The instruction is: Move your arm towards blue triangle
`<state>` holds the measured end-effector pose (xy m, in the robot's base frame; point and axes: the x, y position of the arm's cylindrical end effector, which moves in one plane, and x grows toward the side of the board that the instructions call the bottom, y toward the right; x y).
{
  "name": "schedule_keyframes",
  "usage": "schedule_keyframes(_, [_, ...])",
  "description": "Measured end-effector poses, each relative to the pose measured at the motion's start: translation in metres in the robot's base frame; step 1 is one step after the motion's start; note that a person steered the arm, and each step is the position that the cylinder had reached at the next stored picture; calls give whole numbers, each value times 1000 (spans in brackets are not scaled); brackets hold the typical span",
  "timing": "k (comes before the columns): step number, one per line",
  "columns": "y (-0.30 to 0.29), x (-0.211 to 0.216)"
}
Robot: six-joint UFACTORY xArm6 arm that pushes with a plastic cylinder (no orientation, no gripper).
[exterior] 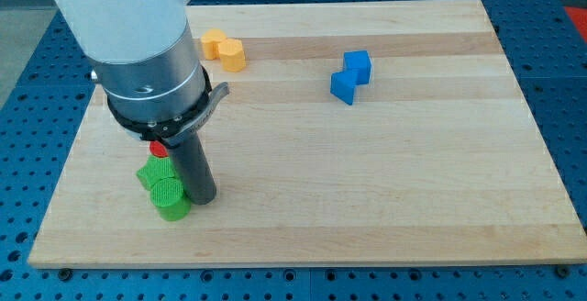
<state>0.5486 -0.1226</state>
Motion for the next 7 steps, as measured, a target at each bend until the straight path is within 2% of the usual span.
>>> schedule_keyframes(4, [-4,0])
schedule_keyframes(5, [25,-1])
schedule_keyframes(6, [104,-22])
schedule_keyframes(7, [134,-52])
